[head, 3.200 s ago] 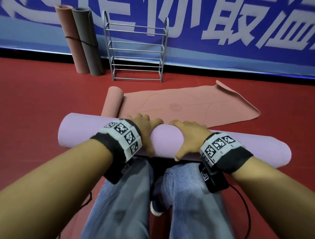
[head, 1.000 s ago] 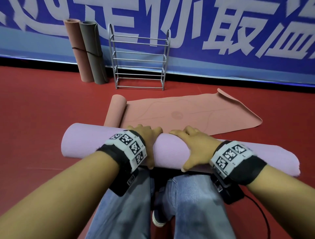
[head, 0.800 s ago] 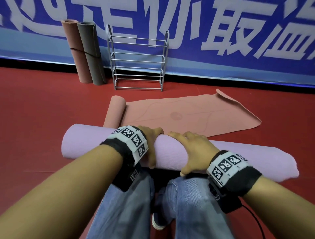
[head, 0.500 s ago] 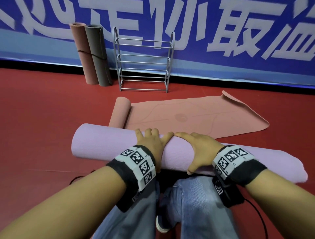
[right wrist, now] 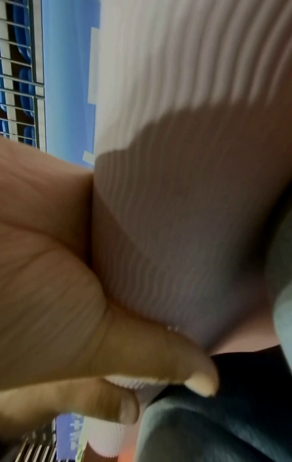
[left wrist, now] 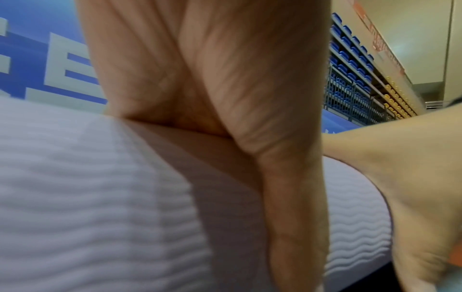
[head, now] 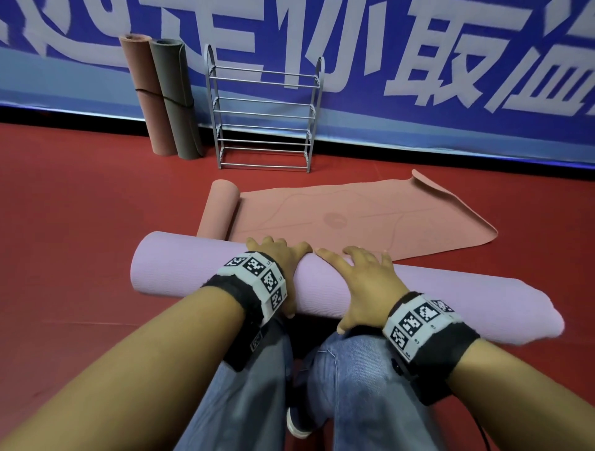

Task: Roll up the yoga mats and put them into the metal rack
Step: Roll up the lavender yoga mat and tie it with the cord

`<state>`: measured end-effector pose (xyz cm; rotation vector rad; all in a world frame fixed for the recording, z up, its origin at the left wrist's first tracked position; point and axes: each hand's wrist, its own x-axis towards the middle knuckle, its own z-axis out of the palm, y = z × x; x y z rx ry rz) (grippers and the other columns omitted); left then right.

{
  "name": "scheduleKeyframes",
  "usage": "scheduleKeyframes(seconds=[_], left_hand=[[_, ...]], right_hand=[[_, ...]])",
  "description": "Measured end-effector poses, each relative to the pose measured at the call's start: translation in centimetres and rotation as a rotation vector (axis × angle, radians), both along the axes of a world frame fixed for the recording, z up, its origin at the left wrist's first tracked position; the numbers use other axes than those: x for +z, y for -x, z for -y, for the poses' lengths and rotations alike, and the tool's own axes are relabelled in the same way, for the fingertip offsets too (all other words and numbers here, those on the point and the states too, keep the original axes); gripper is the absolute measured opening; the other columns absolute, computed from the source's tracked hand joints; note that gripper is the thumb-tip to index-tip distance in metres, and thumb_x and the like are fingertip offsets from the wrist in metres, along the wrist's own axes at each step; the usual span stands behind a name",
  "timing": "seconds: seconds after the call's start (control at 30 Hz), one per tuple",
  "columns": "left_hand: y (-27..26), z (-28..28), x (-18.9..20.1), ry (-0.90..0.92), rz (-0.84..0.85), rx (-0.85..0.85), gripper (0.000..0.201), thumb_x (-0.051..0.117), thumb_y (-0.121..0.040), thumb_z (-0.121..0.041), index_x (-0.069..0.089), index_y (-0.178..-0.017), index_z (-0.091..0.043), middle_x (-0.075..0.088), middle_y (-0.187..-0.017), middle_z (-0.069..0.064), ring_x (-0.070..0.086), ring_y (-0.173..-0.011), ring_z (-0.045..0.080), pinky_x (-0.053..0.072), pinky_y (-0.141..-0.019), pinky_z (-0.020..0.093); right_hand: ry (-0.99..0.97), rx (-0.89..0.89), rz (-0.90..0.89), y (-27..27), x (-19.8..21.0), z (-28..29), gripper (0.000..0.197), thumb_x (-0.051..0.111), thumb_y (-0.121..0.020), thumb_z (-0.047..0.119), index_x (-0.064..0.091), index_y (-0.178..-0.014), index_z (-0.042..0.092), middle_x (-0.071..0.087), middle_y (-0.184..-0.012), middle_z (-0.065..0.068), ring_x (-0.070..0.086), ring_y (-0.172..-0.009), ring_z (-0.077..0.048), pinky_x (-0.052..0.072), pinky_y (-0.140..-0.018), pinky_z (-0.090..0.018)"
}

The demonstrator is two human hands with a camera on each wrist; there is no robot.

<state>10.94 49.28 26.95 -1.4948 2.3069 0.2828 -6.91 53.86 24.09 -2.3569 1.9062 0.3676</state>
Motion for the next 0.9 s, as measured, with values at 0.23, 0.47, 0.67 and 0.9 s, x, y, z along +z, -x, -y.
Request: scheduleKeyframes(seconds=[0.23, 0.47, 0.67, 0.9], left_hand=[[0.0, -0.3, 0.2, -0.008, 0.033, -0.022, 0.115, 0.091, -0.048, -0.050, 0.023, -0.140, -0.038, 0.050, -0.124, 0.005, 0.047, -0.120, 0.030, 0.030, -0.100, 0.060], [-0.5, -0.8, 1.8, -0.027, -0.052, -0.048, 0.082, 0.080, -0.045, -0.049, 0.038, -0.116, -0.045, 0.059, -0.086, -0.012, 0.063, -0.082, 0.018, 0.052, -0.071, 0.034], [-1.3, -1.0, 3.6, -0.224, -0.149, -0.049, 0.072, 0.086, -0.049, -0.040, 0.048, -0.111, -0.040, 0.062, -0.082, -0.016, 0.061, -0.075, 0.004, 0.053, -0.070, 0.029], [-1.7, -2.8, 5.4, -0.331, -0.168, -0.098, 0.082, 0.088, -0.063, -0.038, 0.041, -0.130, -0.031, 0.056, -0.098, -0.013, 0.056, -0.099, 0.015, 0.048, -0.091, 0.032]], right_hand=[[0.058, -0.002, 0.010, 0.0, -0.6, 0.0, 0.126, 0.082, -0.058, 0.046, -0.006, -0.149, 0.046, 0.042, -0.135, -0.006, 0.042, -0.124, -0.027, 0.031, -0.105, -0.047], [-0.060, 0.042, 0.022, 0.0, 2.9, -0.2, 0.120, 0.083, -0.059, 0.042, 0.003, -0.148, 0.044, 0.057, -0.112, -0.003, 0.058, -0.098, -0.025, 0.045, -0.090, -0.039], [-0.166, 0.092, 0.095, 0.5, 5.9, -1.7, 0.121, 0.086, -0.056, 0.041, 0.009, -0.148, 0.047, 0.060, -0.107, -0.002, 0.059, -0.095, -0.024, 0.052, -0.084, -0.038], [-0.290, 0.119, 0.205, 0.8, 6.2, -1.5, 0.119, 0.089, -0.044, 0.041, 0.017, -0.138, 0.056, 0.067, -0.102, 0.000, 0.062, -0.093, -0.023, 0.054, -0.081, -0.036]])
